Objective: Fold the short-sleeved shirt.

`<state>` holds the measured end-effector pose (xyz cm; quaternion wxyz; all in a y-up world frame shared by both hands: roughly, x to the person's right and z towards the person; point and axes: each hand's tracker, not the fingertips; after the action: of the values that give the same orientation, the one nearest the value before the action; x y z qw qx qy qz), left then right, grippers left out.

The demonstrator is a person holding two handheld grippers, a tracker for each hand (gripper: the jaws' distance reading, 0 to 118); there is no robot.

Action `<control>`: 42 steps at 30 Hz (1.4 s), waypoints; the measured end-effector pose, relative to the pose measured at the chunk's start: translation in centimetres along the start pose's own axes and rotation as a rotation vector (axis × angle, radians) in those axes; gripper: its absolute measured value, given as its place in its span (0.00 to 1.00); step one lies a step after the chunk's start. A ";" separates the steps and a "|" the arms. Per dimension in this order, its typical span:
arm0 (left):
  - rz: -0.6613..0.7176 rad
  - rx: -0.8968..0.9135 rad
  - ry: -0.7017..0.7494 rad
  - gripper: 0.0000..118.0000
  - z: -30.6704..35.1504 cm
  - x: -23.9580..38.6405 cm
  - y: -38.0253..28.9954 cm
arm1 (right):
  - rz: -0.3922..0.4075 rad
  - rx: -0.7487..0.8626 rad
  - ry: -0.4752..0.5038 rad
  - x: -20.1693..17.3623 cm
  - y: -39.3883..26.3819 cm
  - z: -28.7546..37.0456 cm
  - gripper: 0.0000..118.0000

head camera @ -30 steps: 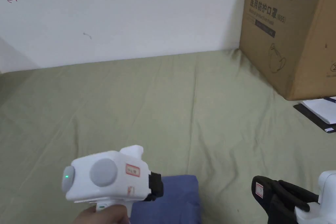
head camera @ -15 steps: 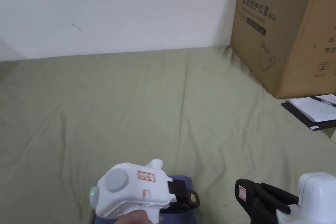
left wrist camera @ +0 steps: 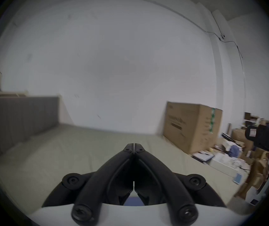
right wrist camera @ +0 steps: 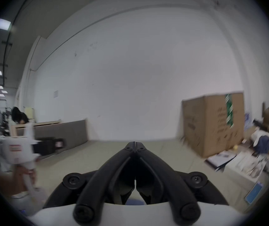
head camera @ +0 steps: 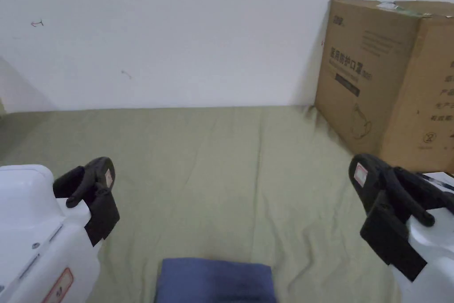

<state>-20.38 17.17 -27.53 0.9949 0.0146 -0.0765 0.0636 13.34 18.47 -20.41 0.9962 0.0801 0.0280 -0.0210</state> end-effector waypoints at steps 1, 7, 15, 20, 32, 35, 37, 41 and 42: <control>-0.016 0.026 0.032 0.00 1.0 0.1 -0.2 | 0.004 0.032 -0.044 -0.4 -0.4 0.3 0.00; -0.073 -0.005 0.186 0.00 2.5 -0.6 -4.9 | 0.076 -0.044 -0.221 0.1 -5.6 -0.4 0.00; -0.119 -0.050 0.121 0.00 3.8 0.4 -6.6 | 0.024 -0.131 -0.212 0.2 -7.2 1.1 0.00; -0.109 -0.036 0.125 0.00 3.6 1.2 -6.5 | 0.027 -0.122 -0.209 0.1 -6.9 1.4 0.00; -0.083 -0.091 0.099 0.00 3.2 -0.9 -4.6 | 0.008 -0.104 -0.109 0.4 -4.4 -1.4 0.00; -0.004 -0.193 0.042 0.00 2.3 -3.4 -3.5 | 0.046 -0.324 0.024 -0.4 -5.2 -6.3 0.00; 0.072 -0.266 0.009 0.00 2.0 -4.8 -3.6 | -0.029 -0.622 0.136 -0.8 -7.9 -10.2 0.00; 0.119 -0.326 0.024 0.00 1.9 -6.5 -6.1 | -0.088 -0.959 0.169 -0.8 -15.7 -14.7 0.00; 0.119 -0.339 0.042 0.00 1.7 -6.9 -6.8 | -0.066 -1.024 0.162 -0.7 -17.3 -15.5 0.00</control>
<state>-26.51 9.52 -27.01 0.9790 -0.1591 -0.0660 0.1089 11.06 3.90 -38.41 0.9012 -0.4170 0.1142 -0.0300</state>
